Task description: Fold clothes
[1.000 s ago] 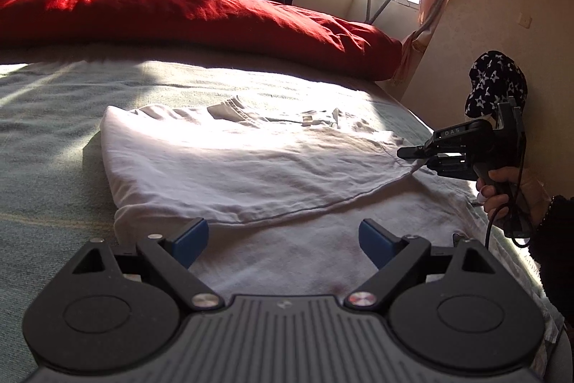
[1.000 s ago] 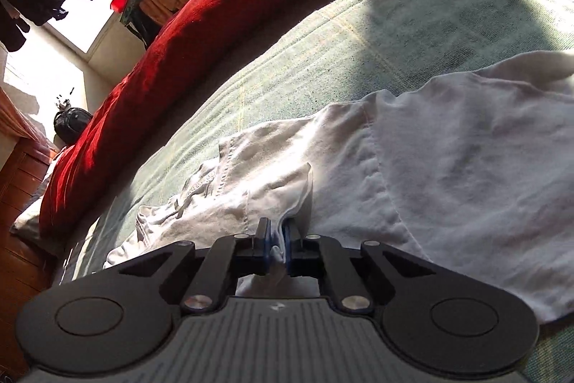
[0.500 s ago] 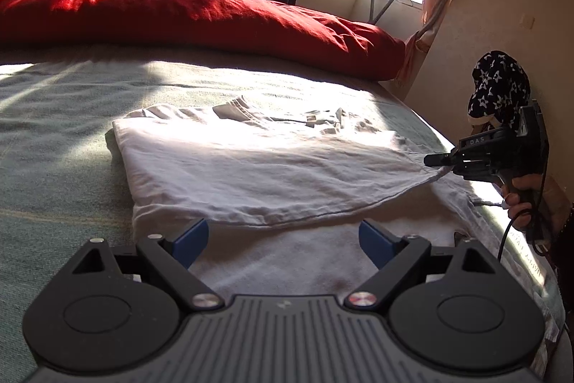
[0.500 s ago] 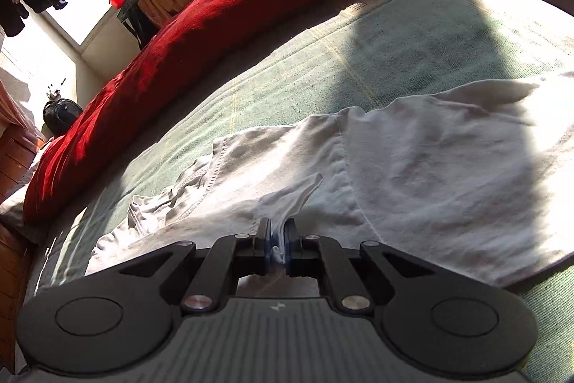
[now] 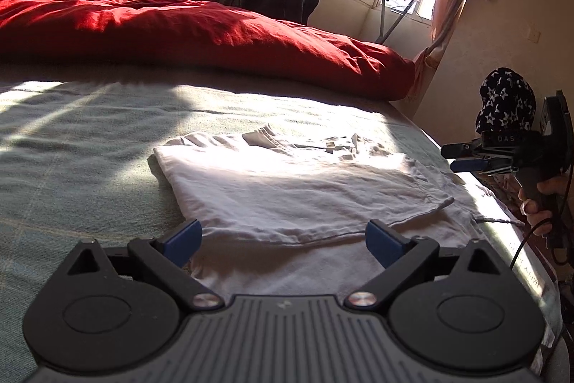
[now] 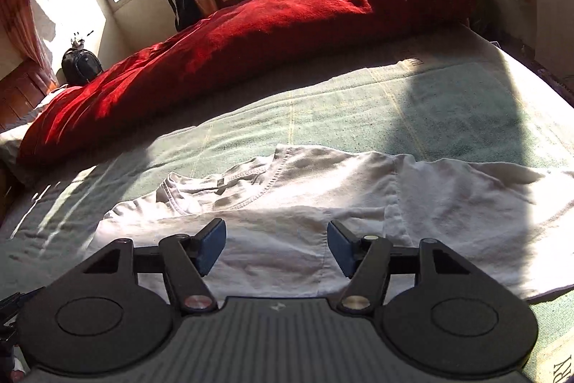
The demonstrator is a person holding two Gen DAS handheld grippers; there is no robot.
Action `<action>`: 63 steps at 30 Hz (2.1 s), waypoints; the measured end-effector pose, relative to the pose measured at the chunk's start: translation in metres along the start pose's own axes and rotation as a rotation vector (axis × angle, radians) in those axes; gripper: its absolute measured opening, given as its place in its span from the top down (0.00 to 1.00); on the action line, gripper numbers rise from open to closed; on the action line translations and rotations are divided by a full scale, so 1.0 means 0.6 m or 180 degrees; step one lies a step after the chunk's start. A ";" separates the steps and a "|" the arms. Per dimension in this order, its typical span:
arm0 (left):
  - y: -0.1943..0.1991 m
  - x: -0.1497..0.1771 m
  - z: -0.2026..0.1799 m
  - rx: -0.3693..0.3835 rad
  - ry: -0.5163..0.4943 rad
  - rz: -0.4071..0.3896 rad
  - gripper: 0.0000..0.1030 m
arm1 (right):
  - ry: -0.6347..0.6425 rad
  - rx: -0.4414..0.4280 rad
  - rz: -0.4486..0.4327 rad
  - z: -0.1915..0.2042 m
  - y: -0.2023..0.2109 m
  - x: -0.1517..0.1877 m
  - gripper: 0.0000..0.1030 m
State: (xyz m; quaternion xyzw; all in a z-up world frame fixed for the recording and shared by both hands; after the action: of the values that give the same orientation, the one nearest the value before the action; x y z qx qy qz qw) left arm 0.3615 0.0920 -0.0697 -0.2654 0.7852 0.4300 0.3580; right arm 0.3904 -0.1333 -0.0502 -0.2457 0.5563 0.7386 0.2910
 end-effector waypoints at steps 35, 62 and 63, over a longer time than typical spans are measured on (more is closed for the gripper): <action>0.057 -0.024 0.136 -0.0221 0.0716 -0.0369 0.06 | 0.1964 -0.1092 0.0480 0.498 -0.138 0.232 0.19; 0.051 -0.032 0.068 0.0428 0.0687 -0.0362 0.03 | 0.2109 -0.1204 0.0479 0.460 -0.028 0.259 0.08; 0.046 -0.030 0.056 0.0458 0.0654 -0.0324 0.03 | 0.2088 -0.1141 0.0438 0.440 -0.004 0.256 0.08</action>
State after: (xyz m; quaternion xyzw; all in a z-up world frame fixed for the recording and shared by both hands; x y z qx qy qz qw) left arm 0.3633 0.1365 -0.0544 -0.3212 0.8320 0.3245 0.3151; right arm 0.2726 0.1457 -0.0887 -0.4783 0.4970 0.7240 -0.0004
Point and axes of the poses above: each gripper's, at about its wrist camera, not at the fingertips, and y roughly against the way its jaws point, z to its left, x to its underside, the point moved 9 cm from there along -y, roughly the way its jaws point, and after that the axes turned 7 degrees about x, right-handed, at the moved point
